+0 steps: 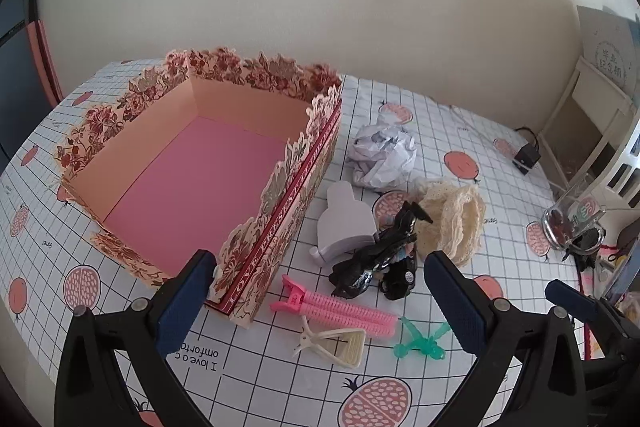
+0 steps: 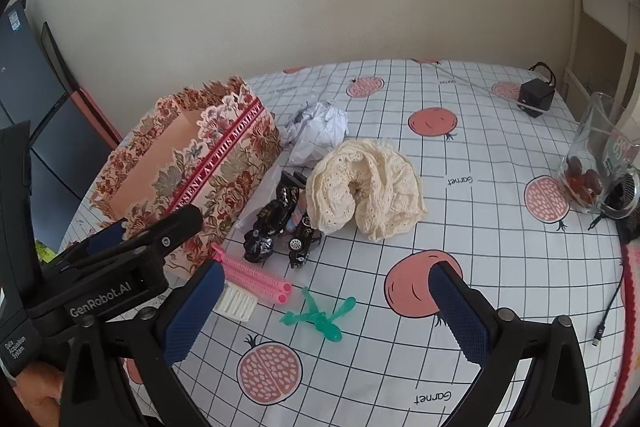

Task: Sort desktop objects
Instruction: 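Move both grippers toward the cream clip and green toy beside the box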

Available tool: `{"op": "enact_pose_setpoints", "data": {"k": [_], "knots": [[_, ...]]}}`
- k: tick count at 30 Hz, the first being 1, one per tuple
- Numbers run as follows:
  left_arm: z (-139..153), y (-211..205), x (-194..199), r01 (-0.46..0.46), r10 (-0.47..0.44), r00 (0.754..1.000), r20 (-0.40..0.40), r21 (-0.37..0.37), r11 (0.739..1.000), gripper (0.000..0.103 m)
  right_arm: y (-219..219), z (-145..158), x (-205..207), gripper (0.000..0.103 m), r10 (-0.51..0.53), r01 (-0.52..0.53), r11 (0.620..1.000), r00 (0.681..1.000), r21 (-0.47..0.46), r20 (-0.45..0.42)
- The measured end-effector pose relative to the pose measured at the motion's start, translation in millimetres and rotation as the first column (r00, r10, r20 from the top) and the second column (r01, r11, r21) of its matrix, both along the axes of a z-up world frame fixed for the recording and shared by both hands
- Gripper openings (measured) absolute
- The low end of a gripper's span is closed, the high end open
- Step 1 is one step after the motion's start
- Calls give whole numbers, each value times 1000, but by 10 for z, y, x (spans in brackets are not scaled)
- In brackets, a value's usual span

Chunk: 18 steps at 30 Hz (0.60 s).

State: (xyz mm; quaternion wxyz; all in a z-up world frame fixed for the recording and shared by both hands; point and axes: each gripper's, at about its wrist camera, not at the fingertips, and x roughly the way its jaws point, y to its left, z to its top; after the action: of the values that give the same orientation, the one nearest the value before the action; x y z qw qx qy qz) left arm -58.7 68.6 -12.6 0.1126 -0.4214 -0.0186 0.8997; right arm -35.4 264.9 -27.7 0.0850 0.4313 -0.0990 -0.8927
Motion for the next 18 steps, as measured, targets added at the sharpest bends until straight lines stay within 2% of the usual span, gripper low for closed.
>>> {"op": "enact_pose_setpoints", "data": {"k": [2, 4, 8, 10, 18], "knots": [[124, -22, 64, 3, -2, 999, -51, 13, 1000, 103, -5, 110, 55, 103, 2, -2, 1000, 999, -2, -46], [198, -31, 94, -3, 5, 998, -66, 27, 1000, 103, -19, 181, 108, 103, 1, -1, 1000, 997, 2, -81], [150, -95, 141, -28, 29, 1000, -9, 81, 996, 103, -63, 236, 165, 103, 11, -8, 1000, 995, 28, -96], [78, -98, 155, -50, 49, 999, 19, 75, 996, 103, -78, 195, 170, 103, 23, -19, 999, 996, 47, -84], [-336, -64, 102, -89, 79, 983, 164, 52, 995, 102, -10, -189, 73, 103, 8, -8, 1000, 999, 15, 47]]}}
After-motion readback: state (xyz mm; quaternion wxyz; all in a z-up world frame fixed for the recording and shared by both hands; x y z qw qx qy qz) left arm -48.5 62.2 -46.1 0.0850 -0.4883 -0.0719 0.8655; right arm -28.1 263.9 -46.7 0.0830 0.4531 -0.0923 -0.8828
